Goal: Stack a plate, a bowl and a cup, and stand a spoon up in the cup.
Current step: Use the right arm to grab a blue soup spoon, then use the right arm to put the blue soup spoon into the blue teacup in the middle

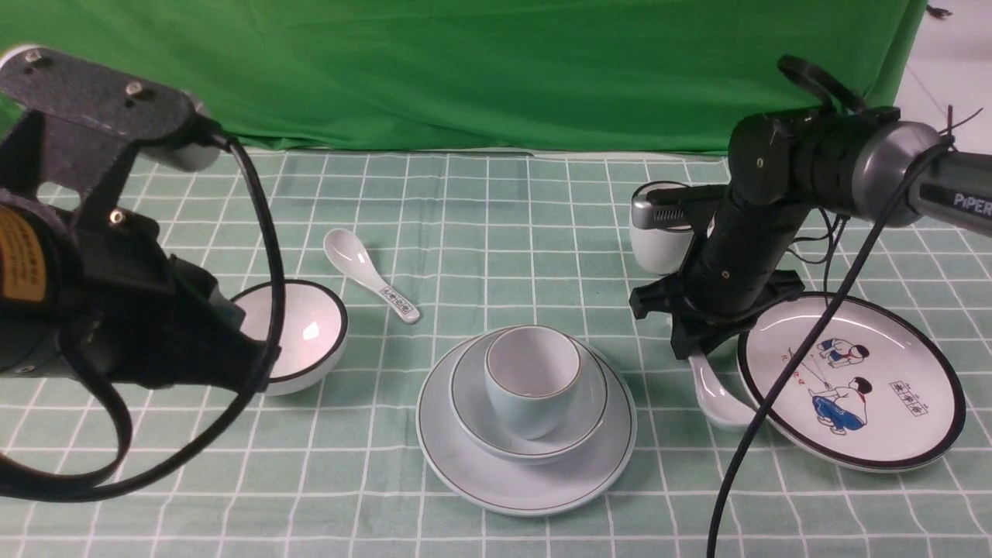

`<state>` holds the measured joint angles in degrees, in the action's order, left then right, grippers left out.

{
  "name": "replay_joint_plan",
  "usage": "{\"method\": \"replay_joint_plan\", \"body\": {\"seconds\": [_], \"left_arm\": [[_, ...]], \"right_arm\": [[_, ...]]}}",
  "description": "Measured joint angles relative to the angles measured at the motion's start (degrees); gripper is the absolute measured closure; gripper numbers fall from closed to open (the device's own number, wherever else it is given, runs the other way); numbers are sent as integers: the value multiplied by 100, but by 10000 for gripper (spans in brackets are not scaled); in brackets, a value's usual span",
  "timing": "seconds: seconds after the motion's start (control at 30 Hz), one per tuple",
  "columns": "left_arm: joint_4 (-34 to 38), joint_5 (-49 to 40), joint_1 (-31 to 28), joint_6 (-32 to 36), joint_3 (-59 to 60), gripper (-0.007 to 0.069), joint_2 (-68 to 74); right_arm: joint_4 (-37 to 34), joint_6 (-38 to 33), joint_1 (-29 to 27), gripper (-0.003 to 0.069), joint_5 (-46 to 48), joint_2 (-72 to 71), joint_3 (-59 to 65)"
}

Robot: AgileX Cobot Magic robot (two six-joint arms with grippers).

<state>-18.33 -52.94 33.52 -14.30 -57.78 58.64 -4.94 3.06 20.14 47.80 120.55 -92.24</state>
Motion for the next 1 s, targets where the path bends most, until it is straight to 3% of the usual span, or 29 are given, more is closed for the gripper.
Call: {"method": "replay_joint_plan", "body": {"seconds": [0.17,0.37,0.5,0.53,0.6,0.83,1.0], "left_arm": [[0,0,0,-98,0,616,0],[0,76,0,-111,0,616,0],[0,178,0,-117,0,616,0],[0,179,0,-117,0,616,0],[-17,230,0,-117,0,616,0],[-54,405,0,-118,0,616,0],[-59,416,0,-176,0,616,0]], "right_arm": [[-192,-229,357,491,-542,-1528,446],[-274,-202,1487,491,-4534,-3321,2424],[-279,-195,1938,491,-7196,-3454,3700],[-279,-195,1983,491,-7335,-3443,3768],[-279,-195,2152,491,-8558,-3248,4330],[-254,-306,2254,491,-9943,-2439,4614],[-250,-348,2270,491,-10296,-2103,4625]]}}
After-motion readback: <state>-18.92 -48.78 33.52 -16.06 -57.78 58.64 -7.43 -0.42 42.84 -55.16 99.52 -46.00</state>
